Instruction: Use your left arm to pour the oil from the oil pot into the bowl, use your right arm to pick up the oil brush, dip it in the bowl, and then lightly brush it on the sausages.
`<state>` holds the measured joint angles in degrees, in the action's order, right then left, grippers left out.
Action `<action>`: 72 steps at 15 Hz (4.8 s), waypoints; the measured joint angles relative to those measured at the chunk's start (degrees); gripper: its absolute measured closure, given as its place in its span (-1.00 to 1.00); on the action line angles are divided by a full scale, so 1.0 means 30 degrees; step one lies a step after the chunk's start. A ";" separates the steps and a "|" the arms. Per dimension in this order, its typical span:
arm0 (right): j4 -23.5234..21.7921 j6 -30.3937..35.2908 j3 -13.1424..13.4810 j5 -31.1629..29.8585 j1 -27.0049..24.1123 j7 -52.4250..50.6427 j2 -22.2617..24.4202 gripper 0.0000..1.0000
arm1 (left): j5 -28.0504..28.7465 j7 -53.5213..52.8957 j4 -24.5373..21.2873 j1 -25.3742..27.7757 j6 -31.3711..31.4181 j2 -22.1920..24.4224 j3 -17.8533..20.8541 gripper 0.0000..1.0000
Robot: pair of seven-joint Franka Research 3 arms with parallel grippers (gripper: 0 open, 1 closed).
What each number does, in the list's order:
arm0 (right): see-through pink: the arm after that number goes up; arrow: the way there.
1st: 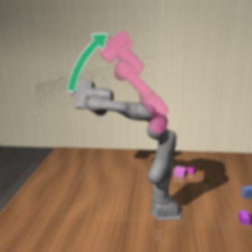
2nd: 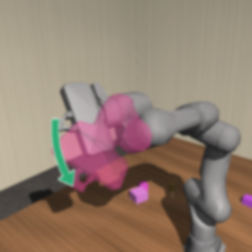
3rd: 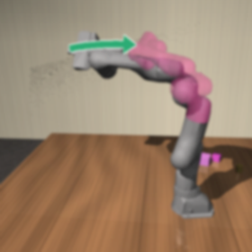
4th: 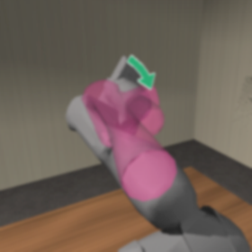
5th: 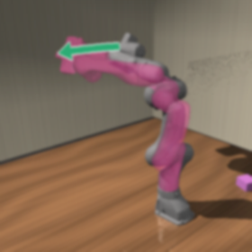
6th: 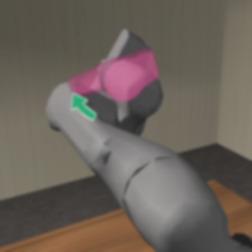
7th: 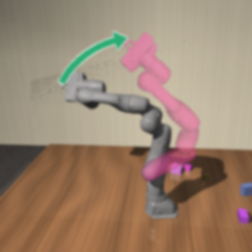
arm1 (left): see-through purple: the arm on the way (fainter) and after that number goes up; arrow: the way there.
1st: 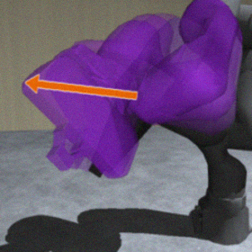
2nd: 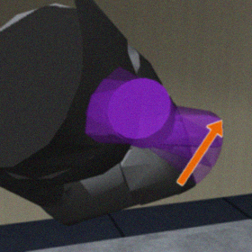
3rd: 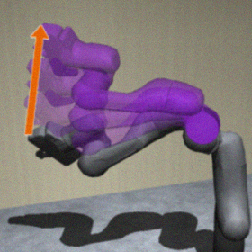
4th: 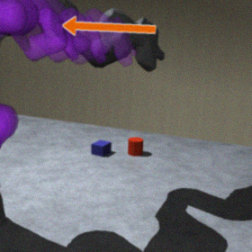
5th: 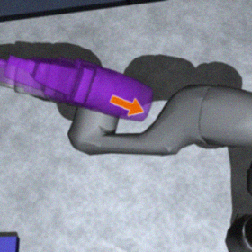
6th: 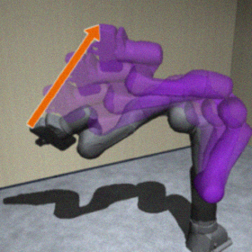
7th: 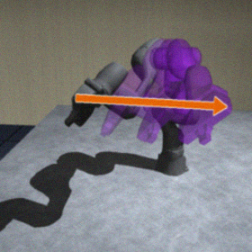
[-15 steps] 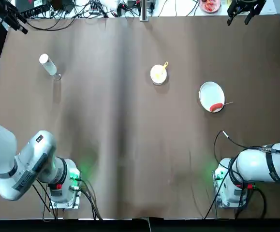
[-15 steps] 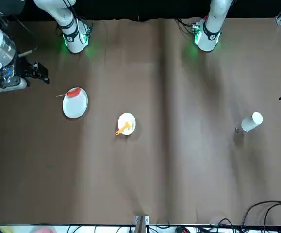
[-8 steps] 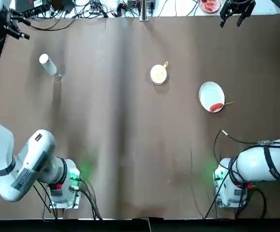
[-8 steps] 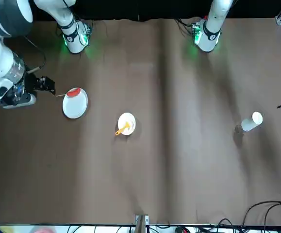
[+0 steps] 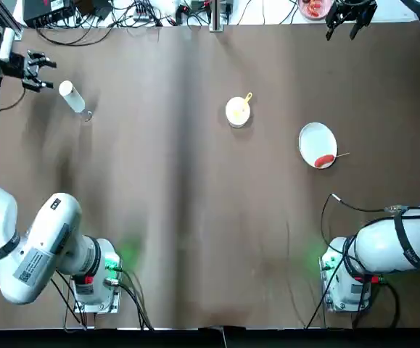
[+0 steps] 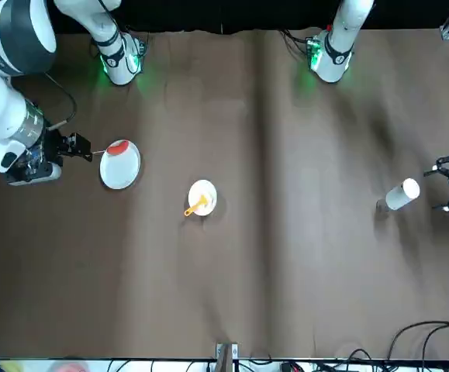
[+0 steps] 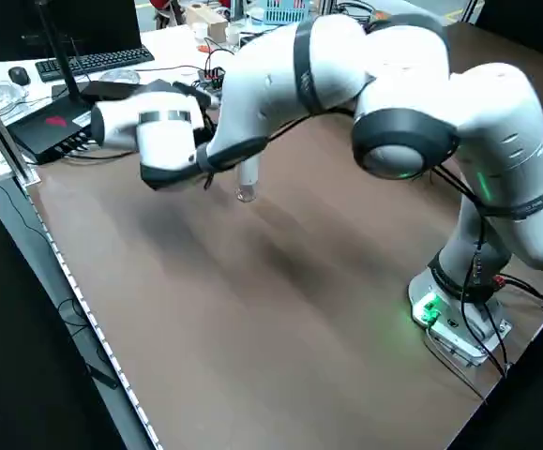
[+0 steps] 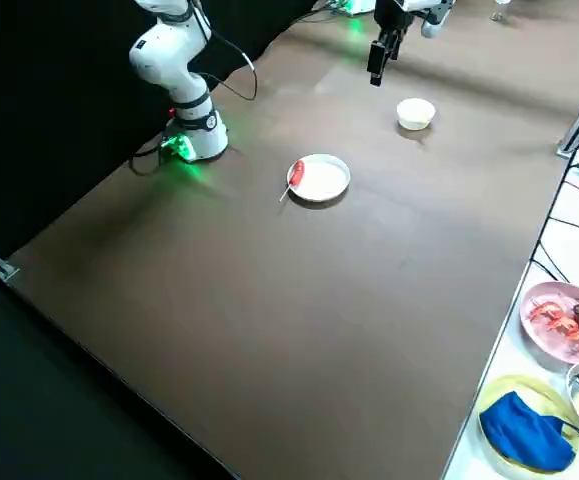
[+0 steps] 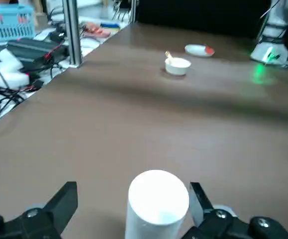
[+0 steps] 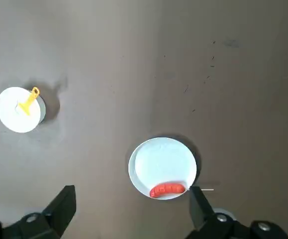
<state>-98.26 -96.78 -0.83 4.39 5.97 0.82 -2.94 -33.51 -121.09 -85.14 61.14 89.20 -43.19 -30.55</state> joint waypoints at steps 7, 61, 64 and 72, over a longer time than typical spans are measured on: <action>0.0445 0.0320 0.0438 -0.0168 -0.0979 0.0248 0.1126 -1.00 | -0.0209 -0.1653 0.0063 0.0505 -0.0859 -0.2137 0.0011 -0.98; -0.1217 0.0517 0.0170 -0.1471 -0.0942 0.0251 0.3302 -1.00 | -0.1210 0.0553 -0.0543 -0.2675 -0.0466 -0.1142 -0.1245 -0.10; -0.1222 0.0522 0.0168 -0.1472 -0.0940 0.0251 0.3302 -1.00 | -0.1210 0.2394 -0.1464 -0.4034 0.0545 0.0508 -0.1484 -0.10; -0.1224 0.0542 0.0141 -0.1472 -0.0926 0.0250 0.3303 -1.00 | -0.1212 0.5541 -0.5362 -0.7625 0.4865 0.4686 -0.1666 -0.10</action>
<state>-101.93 -95.16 -0.41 -0.03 3.19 1.57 6.97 -37.15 -104.47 -101.23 38.27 103.80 -29.13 -35.55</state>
